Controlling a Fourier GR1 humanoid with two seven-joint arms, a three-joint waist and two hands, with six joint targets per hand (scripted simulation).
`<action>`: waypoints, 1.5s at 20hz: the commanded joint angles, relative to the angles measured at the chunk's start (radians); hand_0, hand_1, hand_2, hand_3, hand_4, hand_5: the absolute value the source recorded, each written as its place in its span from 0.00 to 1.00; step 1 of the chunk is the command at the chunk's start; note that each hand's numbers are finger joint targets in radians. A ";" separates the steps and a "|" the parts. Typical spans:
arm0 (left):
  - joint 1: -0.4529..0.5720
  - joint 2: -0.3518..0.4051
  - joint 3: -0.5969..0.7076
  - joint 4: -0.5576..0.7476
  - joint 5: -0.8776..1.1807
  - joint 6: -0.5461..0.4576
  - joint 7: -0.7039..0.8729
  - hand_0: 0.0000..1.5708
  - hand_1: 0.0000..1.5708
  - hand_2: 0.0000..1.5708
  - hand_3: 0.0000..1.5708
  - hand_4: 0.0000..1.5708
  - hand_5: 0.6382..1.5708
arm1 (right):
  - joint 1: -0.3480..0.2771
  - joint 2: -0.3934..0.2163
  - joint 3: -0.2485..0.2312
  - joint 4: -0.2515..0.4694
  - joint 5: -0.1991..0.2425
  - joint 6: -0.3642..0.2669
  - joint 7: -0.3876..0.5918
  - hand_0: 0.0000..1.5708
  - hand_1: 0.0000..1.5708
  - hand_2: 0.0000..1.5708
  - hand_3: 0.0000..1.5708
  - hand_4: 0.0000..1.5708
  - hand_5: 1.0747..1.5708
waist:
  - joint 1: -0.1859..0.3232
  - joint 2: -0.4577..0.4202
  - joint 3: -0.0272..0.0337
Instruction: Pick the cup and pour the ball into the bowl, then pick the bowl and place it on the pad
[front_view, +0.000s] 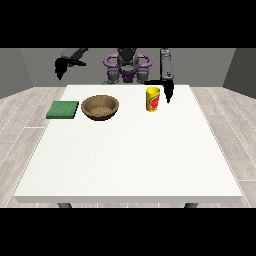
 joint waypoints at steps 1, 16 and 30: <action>-0.052 0.025 0.047 0.185 0.010 -0.006 -0.145 0.00 0.00 0.00 0.00 0.00 0.94 | 0.012 -0.021 -0.016 0.005 -0.015 0.035 -0.019 0.00 0.00 0.00 0.00 0.00 1.00 | -0.026 0.018 -0.0002; -0.222 0.003 0.067 0.501 -0.001 0.083 -0.332 0.00 0.00 0.00 0.00 0.00 0.99 | -0.038 -0.044 -0.038 0.143 0.021 0.065 -0.153 0.00 0.00 0.00 0.00 0.00 1.00 | -0.033 0.079 0.0000; -0.189 0.047 -0.097 0.460 -0.273 0.390 -0.121 0.85 0.85 1.00 1.00 0.98 0.71 | -0.019 -0.100 -0.083 0.227 -0.021 0.089 -0.028 0.00 0.00 0.00 0.00 0.00 1.00 | 0.000 -0.141 0.0018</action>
